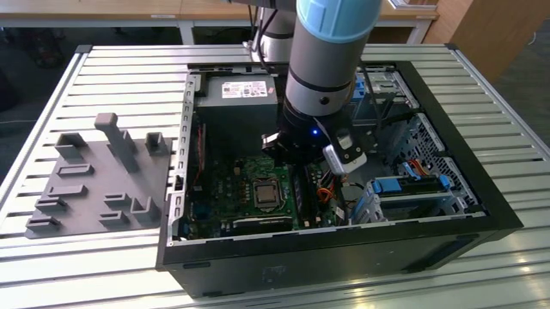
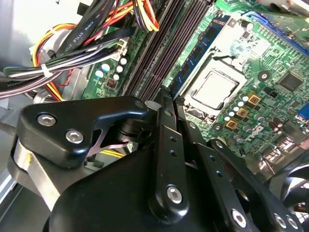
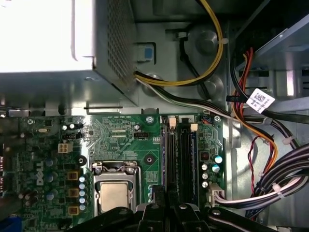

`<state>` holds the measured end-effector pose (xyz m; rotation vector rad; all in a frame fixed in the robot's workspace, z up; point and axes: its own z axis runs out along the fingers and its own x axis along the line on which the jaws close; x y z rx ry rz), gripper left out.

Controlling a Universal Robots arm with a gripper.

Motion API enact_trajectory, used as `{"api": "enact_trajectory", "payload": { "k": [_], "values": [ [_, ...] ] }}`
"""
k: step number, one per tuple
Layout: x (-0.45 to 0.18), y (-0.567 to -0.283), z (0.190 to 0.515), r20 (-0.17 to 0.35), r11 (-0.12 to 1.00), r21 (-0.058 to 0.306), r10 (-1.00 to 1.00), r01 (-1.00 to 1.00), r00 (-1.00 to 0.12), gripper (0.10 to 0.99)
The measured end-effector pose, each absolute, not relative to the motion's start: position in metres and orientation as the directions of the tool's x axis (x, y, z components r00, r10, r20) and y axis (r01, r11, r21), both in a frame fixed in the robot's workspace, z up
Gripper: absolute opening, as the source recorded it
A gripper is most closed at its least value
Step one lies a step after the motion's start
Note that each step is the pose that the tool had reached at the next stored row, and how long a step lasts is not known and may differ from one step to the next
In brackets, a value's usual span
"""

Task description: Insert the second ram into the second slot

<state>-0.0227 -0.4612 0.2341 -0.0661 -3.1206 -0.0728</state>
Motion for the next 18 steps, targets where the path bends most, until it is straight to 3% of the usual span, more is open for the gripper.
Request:
{"api": "enact_trajectory", "payload": {
  "k": [18],
  "values": [
    [-0.0168,-0.4646,0.2235,0.035,0.998,0.045,0.037,0.038,-0.999,0.137]
  ]
}}
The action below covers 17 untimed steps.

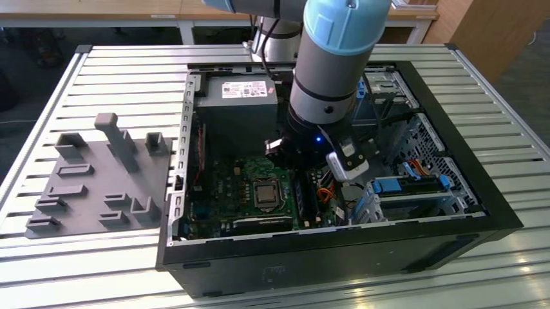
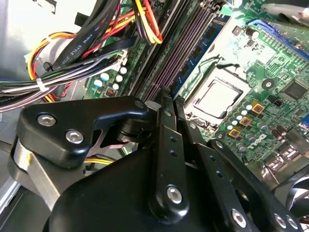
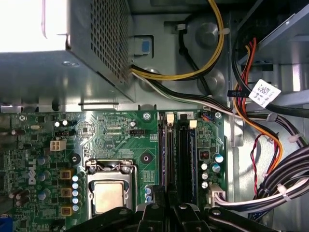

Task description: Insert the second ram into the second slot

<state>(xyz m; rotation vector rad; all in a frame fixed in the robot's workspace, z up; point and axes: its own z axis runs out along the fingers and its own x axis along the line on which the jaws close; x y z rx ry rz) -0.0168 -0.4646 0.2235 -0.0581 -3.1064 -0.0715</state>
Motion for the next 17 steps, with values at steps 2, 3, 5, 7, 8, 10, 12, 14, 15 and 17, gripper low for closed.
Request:
{"api": "enact_trajectory", "payload": {
  "k": [2,3,5,7,8,10,12,14,15,17],
  "values": [
    [-0.0168,-0.4652,0.2235,0.035,0.998,0.045,0.037,0.038,-0.999,0.137],
    [-0.0168,-0.4654,0.2235,0.035,0.998,0.045,0.037,0.038,-0.999,0.137],
    [-0.0168,-0.4660,0.2235,0.035,0.998,0.045,0.037,0.038,-0.999,0.137],
    [-0.0167,-0.4663,0.2235,0.035,0.998,0.045,0.037,0.038,-0.999,0.137],
    [-0.0164,-0.4663,0.2234,0.035,0.998,0.045,0.037,0.038,-0.999,0.137],
    [-0.0154,-0.4664,0.2230,0.035,0.998,0.045,0.037,0.038,-0.999,0.137],
    [-0.0141,-0.4663,0.2222,0.035,0.998,0.045,0.037,0.038,-0.999,0.137],
    [-0.0133,-0.4664,0.2213,0.035,0.998,0.045,0.037,0.038,-0.999,0.137],
    [-0.0132,-0.4664,0.2207,0.035,0.998,0.045,0.037,0.038,-0.999,0.137],
    [-0.0130,-0.4664,0.2196,0.035,0.998,0.045,0.037,0.038,-0.999,0.137]
  ]
}}
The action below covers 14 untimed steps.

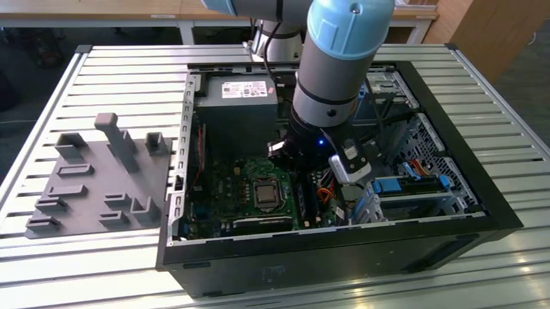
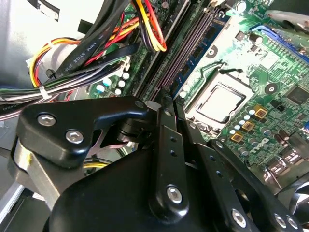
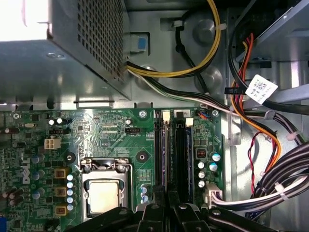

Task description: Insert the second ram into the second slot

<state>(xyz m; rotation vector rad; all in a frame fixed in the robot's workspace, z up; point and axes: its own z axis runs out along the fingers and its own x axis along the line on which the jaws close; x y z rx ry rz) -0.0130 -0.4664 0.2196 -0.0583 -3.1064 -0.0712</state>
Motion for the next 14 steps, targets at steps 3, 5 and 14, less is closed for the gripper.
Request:
{"api": "enact_trajectory", "payload": {
  "k": [3,5,14],
  "values": [
    [-0.0129,-0.4664,0.2179,0.035,0.998,0.045,0.037,0.038,-0.999,0.137],
    [-0.0129,-0.4664,0.2170,0.035,0.998,0.045,0.037,0.038,-0.999,0.137],
    [-0.0129,-0.4664,0.2167,0.035,0.998,0.045,0.037,0.038,-0.999,0.137]
  ]
}}
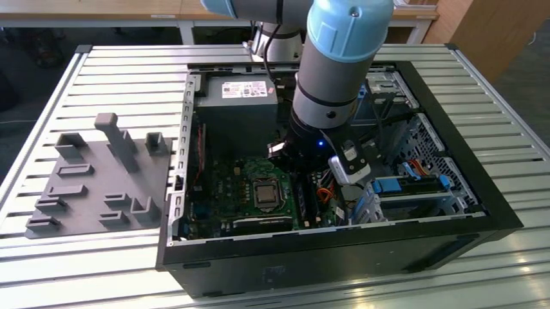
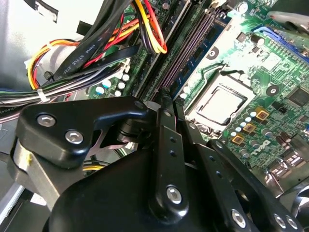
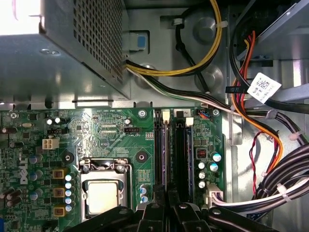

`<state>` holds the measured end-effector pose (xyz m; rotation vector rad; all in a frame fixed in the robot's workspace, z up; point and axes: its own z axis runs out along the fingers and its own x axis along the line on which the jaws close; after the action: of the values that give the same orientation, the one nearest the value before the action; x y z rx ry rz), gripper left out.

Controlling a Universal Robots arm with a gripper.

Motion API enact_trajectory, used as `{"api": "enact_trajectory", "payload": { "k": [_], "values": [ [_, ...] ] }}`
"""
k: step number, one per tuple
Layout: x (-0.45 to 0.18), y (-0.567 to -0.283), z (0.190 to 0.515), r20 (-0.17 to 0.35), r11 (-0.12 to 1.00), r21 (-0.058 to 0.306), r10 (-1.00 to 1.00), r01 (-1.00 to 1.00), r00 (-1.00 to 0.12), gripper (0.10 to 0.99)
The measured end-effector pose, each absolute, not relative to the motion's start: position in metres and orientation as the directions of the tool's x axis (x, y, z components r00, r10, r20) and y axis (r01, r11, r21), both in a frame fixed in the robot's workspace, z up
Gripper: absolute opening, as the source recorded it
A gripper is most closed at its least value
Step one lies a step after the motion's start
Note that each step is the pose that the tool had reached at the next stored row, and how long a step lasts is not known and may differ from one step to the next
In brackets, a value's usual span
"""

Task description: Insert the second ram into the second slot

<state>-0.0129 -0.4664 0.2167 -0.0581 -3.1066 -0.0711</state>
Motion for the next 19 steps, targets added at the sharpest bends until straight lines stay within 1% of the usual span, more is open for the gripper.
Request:
{"api": "enact_trajectory", "payload": {
  "k": [6,19],
  "values": [
    [-0.0129,-0.4664,0.2232,0.035,0.998,0.045,0.037,0.038,-0.999,0.137],
    [-0.0096,-0.4664,0.2210,0.039,0.999,0.045,0.020,0.022,-0.999,0.137]
  ]
}}
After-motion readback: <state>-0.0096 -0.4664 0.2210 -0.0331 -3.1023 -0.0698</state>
